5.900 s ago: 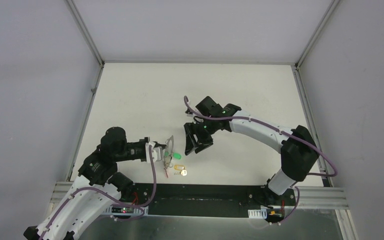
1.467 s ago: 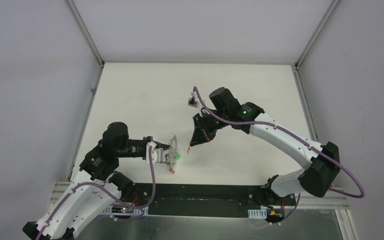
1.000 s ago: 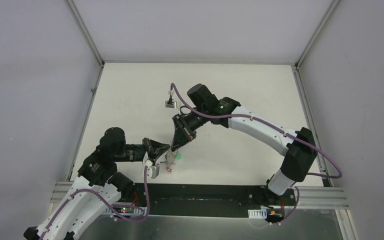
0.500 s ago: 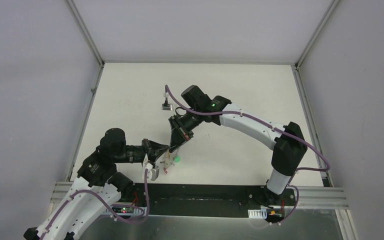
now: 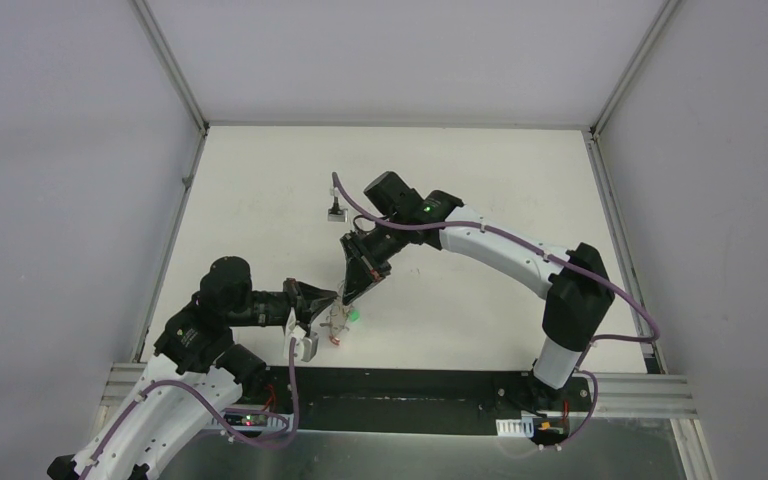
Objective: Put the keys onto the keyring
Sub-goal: Insert the key onto the keyring.
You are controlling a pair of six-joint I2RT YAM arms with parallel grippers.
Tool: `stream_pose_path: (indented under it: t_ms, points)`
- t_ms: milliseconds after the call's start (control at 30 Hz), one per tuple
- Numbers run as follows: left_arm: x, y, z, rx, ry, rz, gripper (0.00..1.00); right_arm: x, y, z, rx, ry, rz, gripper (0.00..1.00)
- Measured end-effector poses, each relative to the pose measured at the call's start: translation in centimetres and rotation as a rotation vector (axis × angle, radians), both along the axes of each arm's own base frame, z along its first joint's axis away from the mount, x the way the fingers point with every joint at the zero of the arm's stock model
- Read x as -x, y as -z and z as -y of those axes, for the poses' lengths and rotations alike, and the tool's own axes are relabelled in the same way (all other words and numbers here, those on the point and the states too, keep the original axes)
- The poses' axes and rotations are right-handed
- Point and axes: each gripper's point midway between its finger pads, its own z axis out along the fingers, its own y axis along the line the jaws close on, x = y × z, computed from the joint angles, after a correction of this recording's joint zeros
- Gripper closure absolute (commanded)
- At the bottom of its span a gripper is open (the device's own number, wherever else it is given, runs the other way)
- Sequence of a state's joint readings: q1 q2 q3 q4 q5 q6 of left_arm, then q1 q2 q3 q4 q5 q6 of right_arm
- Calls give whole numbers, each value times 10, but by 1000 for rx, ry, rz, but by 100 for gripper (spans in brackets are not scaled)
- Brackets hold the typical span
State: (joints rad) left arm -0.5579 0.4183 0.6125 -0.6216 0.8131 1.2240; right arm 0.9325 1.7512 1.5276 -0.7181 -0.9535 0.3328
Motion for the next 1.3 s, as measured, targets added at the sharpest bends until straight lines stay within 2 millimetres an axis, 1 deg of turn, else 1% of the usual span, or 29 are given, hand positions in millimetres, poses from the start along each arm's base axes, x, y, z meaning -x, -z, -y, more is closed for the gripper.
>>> stream_pose_path:
  t_ms: [267, 467, 567, 700, 867, 1167, 1300]
  points:
    - [1, 2, -1, -5, 0, -8, 100, 0, 2, 2, 20, 7, -4, 100]
    - [2, 3, -2, -7, 0, -11, 100, -2, -7, -2, -2, 2, -1, 100]
    - [3, 4, -2, -10, 0, -15, 100, -3, -8, -5, -8, -5, -10, 100]
    - [3, 4, -2, -12, 0, -18, 100, -3, -1, -9, 7, -16, -37, 100]
    - [5, 7, -3, -20, -1, -31, 100, -2, 11, -9, 50, -20, -71, 100]
    - [5, 8, -3, -22, 0, -34, 100, -1, 11, -8, 73, -17, -73, 100]
    - [5, 8, -3, -23, 0, -35, 100, 0, 15, -4, 100, -16, -71, 100]
